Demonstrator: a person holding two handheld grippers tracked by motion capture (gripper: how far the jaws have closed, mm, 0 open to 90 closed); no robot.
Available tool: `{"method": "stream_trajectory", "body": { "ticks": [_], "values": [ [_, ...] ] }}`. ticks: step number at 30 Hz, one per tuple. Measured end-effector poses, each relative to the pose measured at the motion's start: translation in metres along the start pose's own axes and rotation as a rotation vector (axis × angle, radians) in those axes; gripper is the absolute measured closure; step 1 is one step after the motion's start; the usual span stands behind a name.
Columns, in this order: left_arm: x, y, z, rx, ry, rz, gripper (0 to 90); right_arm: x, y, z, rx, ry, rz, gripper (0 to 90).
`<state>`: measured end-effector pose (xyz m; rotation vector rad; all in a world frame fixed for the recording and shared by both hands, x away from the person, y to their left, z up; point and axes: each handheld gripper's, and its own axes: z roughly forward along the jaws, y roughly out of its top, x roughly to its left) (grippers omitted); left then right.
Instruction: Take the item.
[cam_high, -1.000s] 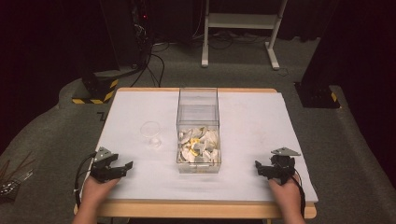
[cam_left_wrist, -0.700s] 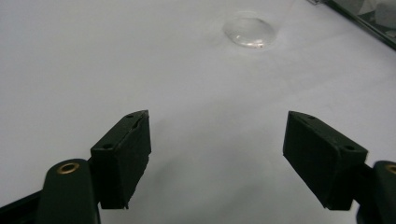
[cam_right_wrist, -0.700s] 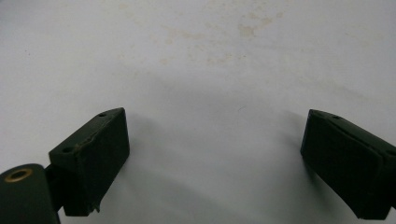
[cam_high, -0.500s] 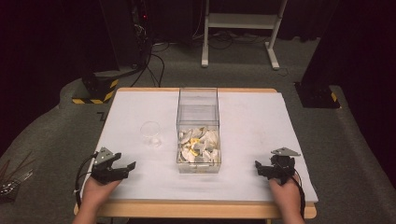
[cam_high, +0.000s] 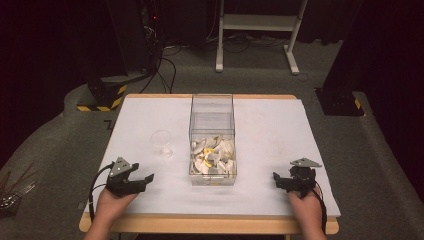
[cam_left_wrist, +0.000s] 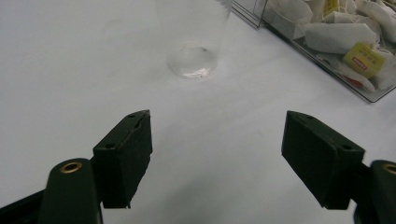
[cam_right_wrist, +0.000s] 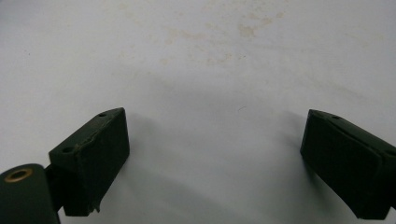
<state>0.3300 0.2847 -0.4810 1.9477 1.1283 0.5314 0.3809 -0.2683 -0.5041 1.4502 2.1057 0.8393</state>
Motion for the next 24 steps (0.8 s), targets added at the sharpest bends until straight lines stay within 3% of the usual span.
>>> {"method": "stream_trajectory", "body": {
  "ticks": [13, 24],
  "values": [
    [-0.018, 0.016, 0.006, 0.021, -0.055, 0.042, 25.1, 0.001, 0.000, 0.000, -0.003, -0.005, -0.007, 8.3],
    [-0.032, 0.037, 0.007, -0.003, -0.093, 0.074, 25.3, 0.001, 0.000, 0.000, -0.003, -0.004, -0.007, 8.3]
  ]
}}
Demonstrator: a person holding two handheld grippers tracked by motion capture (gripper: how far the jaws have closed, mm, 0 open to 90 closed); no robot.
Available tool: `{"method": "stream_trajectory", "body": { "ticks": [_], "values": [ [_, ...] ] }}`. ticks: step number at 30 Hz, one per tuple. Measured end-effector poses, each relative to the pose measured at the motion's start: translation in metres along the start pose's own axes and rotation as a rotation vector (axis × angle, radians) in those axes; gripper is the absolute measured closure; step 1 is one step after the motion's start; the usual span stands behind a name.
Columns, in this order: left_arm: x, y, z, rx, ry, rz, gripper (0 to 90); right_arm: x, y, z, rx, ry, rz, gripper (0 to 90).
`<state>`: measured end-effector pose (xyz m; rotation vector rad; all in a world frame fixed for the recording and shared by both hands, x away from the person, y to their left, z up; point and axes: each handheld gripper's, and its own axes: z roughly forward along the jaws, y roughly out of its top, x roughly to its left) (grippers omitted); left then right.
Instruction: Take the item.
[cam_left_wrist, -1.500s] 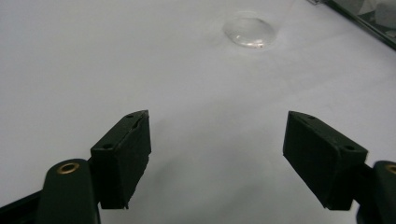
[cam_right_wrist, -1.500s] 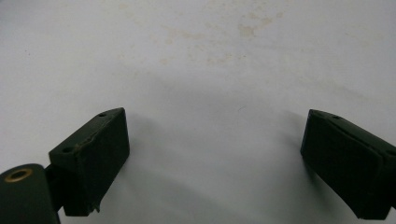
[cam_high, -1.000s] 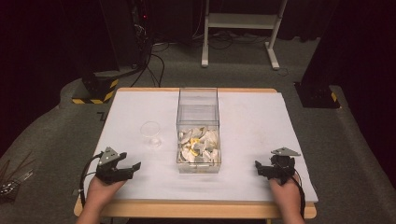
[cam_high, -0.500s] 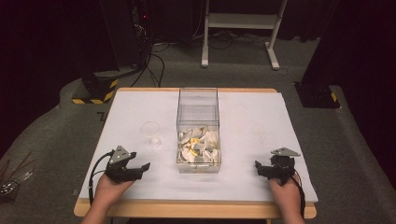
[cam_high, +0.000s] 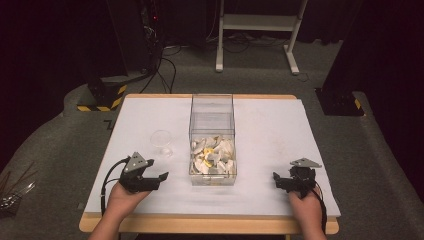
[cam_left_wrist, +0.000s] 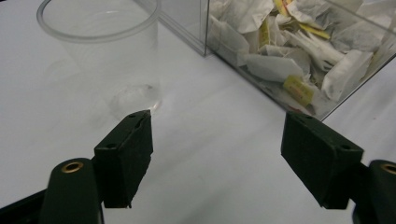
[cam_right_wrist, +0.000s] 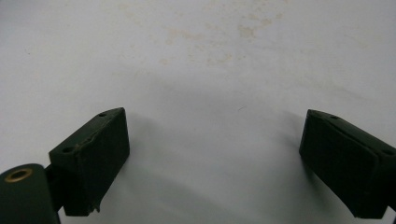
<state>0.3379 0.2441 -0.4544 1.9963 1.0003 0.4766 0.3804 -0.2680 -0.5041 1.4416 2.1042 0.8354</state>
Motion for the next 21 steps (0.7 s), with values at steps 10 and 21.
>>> {"method": "stream_trajectory", "body": {
  "ticks": [10, 21],
  "values": [
    [-0.007, 0.012, 0.004, -0.024, -0.033, 0.005, 25.5, 0.000, 0.000, 0.000, 0.000, 0.000, 0.000, 8.4],
    [-0.017, 0.032, 0.007, -0.048, -0.059, 0.033, 26.0, 0.000, 0.000, 0.000, 0.000, 0.001, 0.000, 8.4]
  ]
}}
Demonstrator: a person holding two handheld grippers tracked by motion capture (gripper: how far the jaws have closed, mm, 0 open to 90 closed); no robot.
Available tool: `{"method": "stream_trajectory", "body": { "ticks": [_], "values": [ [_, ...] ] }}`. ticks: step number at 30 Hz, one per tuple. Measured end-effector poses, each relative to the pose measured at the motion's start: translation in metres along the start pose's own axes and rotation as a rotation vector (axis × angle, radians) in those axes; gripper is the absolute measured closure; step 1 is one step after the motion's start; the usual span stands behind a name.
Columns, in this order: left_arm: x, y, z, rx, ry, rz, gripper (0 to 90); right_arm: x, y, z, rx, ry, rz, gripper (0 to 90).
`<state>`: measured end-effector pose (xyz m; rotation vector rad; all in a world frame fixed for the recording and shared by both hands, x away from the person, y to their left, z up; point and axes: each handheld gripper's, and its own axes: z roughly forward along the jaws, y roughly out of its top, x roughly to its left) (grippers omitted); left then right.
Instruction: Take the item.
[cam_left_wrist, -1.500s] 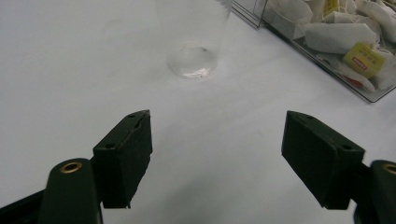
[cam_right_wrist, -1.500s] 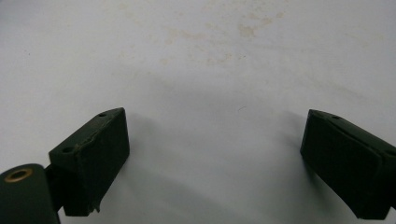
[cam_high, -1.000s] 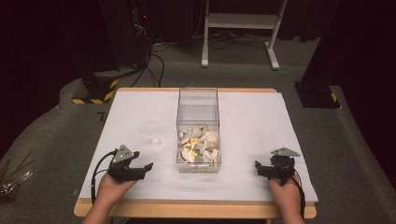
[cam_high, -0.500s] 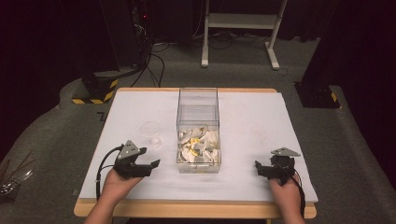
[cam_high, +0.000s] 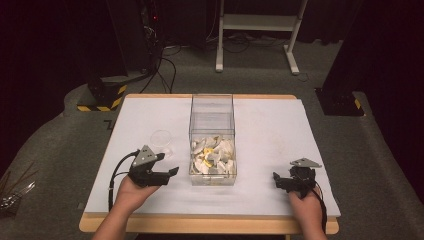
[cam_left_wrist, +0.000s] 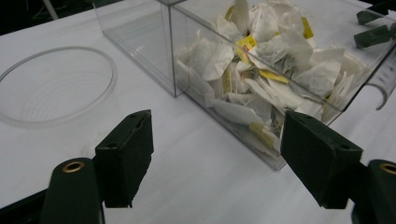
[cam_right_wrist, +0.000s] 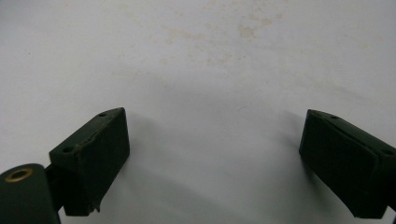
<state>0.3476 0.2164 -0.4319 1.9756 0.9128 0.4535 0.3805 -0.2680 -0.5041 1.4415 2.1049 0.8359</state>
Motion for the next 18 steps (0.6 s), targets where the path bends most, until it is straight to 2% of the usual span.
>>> {"method": "stream_trajectory", "body": {
  "ticks": [9, 18],
  "values": [
    [-0.008, 0.014, 0.005, -0.024, -0.033, 0.006, 26.5, 0.000, 0.000, 0.000, 0.000, 0.000, 0.000, 8.4],
    [-0.017, 0.030, 0.013, -0.034, -0.062, 0.032, 27.1, 0.000, 0.000, 0.000, 0.000, 0.000, -0.001, 8.5]
  ]
}}
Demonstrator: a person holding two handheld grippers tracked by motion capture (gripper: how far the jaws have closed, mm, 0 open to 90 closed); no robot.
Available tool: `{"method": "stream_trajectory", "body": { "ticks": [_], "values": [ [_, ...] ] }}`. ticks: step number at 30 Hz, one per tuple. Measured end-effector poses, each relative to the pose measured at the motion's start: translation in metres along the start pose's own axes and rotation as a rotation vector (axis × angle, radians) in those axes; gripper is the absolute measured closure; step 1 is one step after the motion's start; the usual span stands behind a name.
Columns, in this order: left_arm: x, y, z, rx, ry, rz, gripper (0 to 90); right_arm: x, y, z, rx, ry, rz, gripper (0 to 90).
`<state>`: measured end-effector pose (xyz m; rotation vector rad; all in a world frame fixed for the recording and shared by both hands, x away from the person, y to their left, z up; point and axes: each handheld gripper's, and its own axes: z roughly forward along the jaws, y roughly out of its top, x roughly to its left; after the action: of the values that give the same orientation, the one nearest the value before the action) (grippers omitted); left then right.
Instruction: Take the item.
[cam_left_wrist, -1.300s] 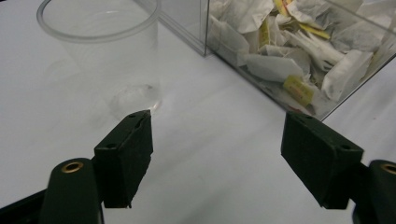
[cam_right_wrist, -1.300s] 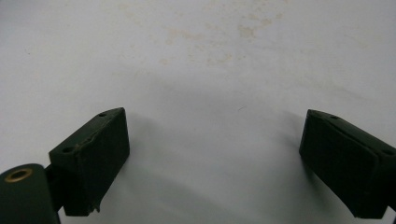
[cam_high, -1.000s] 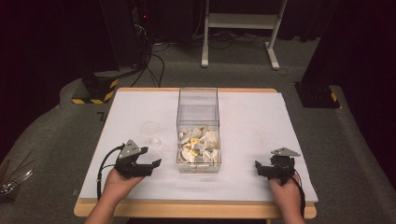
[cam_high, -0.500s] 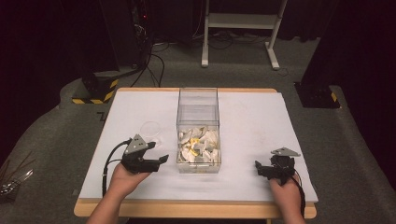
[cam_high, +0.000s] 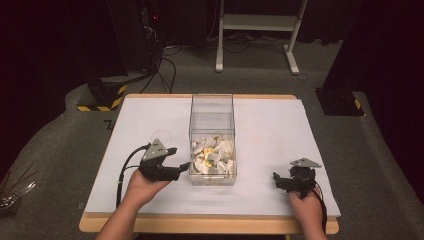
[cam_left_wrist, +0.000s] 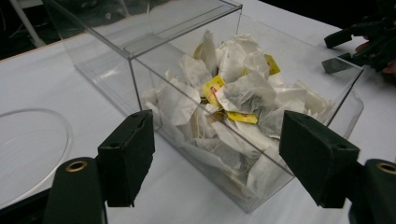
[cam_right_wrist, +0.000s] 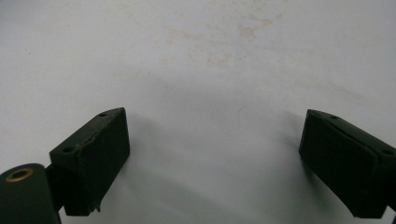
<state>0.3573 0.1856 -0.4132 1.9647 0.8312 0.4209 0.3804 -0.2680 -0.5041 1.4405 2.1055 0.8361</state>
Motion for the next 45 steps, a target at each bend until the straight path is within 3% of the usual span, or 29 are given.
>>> {"method": "stream_trajectory", "body": {
  "ticks": [19, 27, 33, 45],
  "values": [
    [-0.015, 0.017, 0.028, 0.030, -0.066, 0.013, 29.0, 0.000, 0.000, 0.000, 0.000, 0.001, -0.001, 8.8],
    [-0.026, 0.028, 0.045, 0.069, -0.077, 0.038, 29.3, 0.000, 0.000, 0.000, -0.001, 0.001, -0.002, 8.9],
    [-0.028, 0.033, 0.055, 0.092, -0.075, 0.023, 32.0, 0.000, 0.000, 0.000, -0.002, 0.001, -0.004, 9.1],
    [-0.036, 0.043, 0.079, 0.214, -0.078, 0.061, 46.3, 0.000, 0.000, 0.000, -0.002, 0.002, -0.004, 9.2]
  ]
}}
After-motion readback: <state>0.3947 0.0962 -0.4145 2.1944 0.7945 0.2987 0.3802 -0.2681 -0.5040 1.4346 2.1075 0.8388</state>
